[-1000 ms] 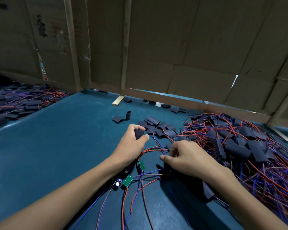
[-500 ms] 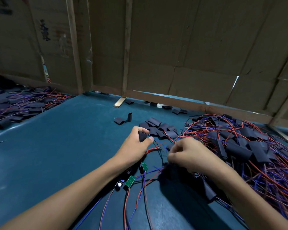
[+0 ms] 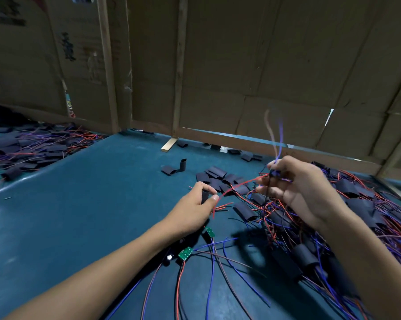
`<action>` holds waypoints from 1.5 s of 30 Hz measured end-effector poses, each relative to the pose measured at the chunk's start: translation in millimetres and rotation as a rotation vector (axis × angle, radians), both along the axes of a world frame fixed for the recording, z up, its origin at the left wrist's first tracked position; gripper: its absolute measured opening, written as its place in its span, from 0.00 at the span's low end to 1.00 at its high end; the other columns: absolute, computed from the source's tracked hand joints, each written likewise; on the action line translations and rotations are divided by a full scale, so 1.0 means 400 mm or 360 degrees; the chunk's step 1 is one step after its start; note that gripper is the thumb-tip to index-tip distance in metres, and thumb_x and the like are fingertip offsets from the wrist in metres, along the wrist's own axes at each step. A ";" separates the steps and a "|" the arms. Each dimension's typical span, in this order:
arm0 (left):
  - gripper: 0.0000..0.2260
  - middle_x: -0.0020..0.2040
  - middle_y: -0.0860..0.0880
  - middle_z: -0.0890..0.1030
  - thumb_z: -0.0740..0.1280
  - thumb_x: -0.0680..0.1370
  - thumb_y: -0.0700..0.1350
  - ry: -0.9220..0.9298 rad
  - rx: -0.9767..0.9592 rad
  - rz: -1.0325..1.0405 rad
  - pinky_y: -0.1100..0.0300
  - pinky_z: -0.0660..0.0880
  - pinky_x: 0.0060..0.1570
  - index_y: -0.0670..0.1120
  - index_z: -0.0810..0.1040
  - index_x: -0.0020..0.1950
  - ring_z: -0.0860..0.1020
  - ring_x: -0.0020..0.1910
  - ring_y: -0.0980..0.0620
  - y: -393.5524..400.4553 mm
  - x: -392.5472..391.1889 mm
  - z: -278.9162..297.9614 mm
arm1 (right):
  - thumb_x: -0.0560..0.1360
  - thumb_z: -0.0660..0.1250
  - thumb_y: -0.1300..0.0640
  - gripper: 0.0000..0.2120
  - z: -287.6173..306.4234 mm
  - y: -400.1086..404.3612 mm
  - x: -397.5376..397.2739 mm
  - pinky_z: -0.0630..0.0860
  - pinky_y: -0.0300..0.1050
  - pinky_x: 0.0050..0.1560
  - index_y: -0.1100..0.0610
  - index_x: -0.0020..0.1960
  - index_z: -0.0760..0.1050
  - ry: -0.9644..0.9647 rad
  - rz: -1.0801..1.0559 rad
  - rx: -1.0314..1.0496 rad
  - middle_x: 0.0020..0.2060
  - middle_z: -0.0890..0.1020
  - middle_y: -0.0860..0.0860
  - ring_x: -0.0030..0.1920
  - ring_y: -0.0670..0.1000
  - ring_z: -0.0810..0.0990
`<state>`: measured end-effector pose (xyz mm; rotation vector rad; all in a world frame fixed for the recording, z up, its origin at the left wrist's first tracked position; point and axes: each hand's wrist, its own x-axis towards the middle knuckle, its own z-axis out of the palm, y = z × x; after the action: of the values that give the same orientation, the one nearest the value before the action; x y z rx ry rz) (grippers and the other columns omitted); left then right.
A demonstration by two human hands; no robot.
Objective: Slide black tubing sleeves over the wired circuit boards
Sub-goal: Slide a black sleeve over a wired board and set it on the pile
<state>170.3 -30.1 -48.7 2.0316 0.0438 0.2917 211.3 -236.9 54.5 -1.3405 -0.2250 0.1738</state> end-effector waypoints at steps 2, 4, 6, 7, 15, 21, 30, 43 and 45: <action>0.05 0.41 0.50 0.77 0.65 0.81 0.52 0.0025 0.0104 -0.0033 0.53 0.75 0.49 0.54 0.72 0.55 0.73 0.39 0.52 -0.002 -0.003 -0.002 | 0.76 0.59 0.65 0.05 0.013 -0.008 0.000 0.83 0.49 0.33 0.63 0.44 0.74 0.0079 0.0015 0.0119 0.36 0.74 0.56 0.32 0.55 0.81; 0.07 0.42 0.52 0.77 0.66 0.81 0.53 0.0041 0.0164 -0.0055 0.55 0.74 0.49 0.54 0.72 0.57 0.74 0.41 0.53 0.000 -0.007 -0.003 | 0.73 0.58 0.63 0.06 0.020 -0.021 -0.001 0.75 0.41 0.26 0.60 0.44 0.73 0.0141 0.0099 0.0134 0.35 0.76 0.55 0.30 0.51 0.76; 0.07 0.41 0.54 0.77 0.66 0.81 0.53 0.0039 0.0188 -0.0070 0.62 0.72 0.42 0.55 0.72 0.57 0.75 0.40 0.56 0.003 -0.011 -0.001 | 0.67 0.56 0.61 0.08 0.022 -0.031 -0.002 0.64 0.39 0.22 0.59 0.43 0.73 0.0145 0.0207 0.0104 0.33 0.73 0.53 0.28 0.49 0.68; 0.08 0.41 0.55 0.77 0.66 0.81 0.53 0.0024 0.0181 -0.0074 0.66 0.70 0.39 0.55 0.72 0.57 0.75 0.38 0.60 0.004 -0.014 0.001 | 0.66 0.56 0.59 0.10 0.023 -0.034 -0.002 0.61 0.40 0.22 0.59 0.43 0.73 0.0119 0.0246 0.0084 0.32 0.70 0.52 0.28 0.49 0.66; 0.05 0.33 0.60 0.78 0.65 0.82 0.49 -0.0268 0.0177 -0.0086 0.67 0.69 0.37 0.54 0.73 0.57 0.75 0.34 0.59 0.011 -0.030 0.030 | 0.79 0.63 0.53 0.13 0.025 -0.040 0.000 0.69 0.38 0.25 0.58 0.42 0.81 0.0030 0.0448 -0.0233 0.33 0.74 0.50 0.30 0.48 0.73; 0.03 0.32 0.61 0.74 0.66 0.82 0.47 -0.0427 0.0083 -0.0036 0.66 0.68 0.36 0.54 0.75 0.54 0.71 0.32 0.58 0.010 -0.031 0.042 | 0.78 0.70 0.53 0.09 0.006 -0.040 -0.001 0.58 0.36 0.23 0.55 0.47 0.87 -0.0393 0.0260 -0.0803 0.31 0.75 0.49 0.27 0.46 0.65; 0.06 0.37 0.61 0.78 0.72 0.78 0.47 -0.0437 -0.0110 0.0061 0.65 0.71 0.43 0.54 0.76 0.50 0.75 0.39 0.59 0.019 -0.030 0.057 | 0.75 0.74 0.52 0.05 0.001 -0.036 -0.023 0.66 0.30 0.29 0.50 0.42 0.87 -0.1130 -0.0058 -0.1054 0.27 0.82 0.44 0.26 0.38 0.72; 0.04 0.31 0.62 0.75 0.69 0.80 0.45 -0.0463 0.0076 0.0034 0.70 0.66 0.34 0.51 0.75 0.49 0.70 0.31 0.60 0.018 -0.039 0.060 | 0.74 0.75 0.51 0.05 0.007 -0.043 -0.024 0.75 0.46 0.38 0.51 0.42 0.87 -0.1321 0.0120 -0.1259 0.34 0.85 0.47 0.36 0.50 0.82; 0.03 0.31 0.61 0.74 0.67 0.81 0.45 -0.0468 0.0149 0.0043 0.68 0.66 0.34 0.51 0.74 0.49 0.70 0.31 0.59 0.026 -0.036 0.057 | 0.74 0.75 0.51 0.05 0.008 -0.046 -0.022 0.73 0.39 0.36 0.50 0.41 0.87 -0.1330 0.0173 -0.1282 0.33 0.84 0.44 0.33 0.44 0.80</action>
<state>156.0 -19.8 -25.7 2.0621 -0.1273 0.6163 202.3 -255.3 57.5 -2.1532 -1.0118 -0.2517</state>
